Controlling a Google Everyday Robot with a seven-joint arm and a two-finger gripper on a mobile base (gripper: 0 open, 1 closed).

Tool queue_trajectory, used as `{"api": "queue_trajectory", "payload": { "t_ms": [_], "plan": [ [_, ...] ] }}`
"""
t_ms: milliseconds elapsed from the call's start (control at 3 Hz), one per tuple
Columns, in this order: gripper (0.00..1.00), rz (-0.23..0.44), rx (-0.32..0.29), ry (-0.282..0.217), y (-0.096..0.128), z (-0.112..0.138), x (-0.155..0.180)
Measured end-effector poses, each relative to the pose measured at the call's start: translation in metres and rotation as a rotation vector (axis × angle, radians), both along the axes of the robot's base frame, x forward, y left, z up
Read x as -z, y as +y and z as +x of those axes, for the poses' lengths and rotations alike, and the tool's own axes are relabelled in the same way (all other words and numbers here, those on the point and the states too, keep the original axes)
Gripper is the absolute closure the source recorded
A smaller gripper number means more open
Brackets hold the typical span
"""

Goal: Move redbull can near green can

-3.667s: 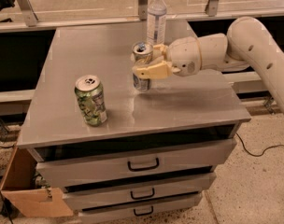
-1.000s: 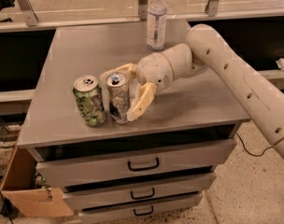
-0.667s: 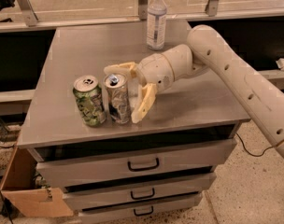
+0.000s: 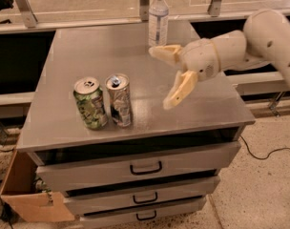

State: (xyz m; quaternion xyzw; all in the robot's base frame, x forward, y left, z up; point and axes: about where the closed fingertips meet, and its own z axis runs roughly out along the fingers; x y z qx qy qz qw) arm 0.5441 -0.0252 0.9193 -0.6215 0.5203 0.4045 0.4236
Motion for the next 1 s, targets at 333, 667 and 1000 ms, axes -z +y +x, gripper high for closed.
{"api": "queue_trajectory", "payload": {
  "t_ms": [333,667,1000],
  "plan": [
    [0.00,-0.028,0.229,-0.115,-0.085,0.033,-0.031],
    [0.00,-0.026,0.377,-0.173,-0.138,0.067,-0.046],
    [0.00,-0.026,0.376,-0.173,-0.137,0.067,-0.046]
  ]
}}
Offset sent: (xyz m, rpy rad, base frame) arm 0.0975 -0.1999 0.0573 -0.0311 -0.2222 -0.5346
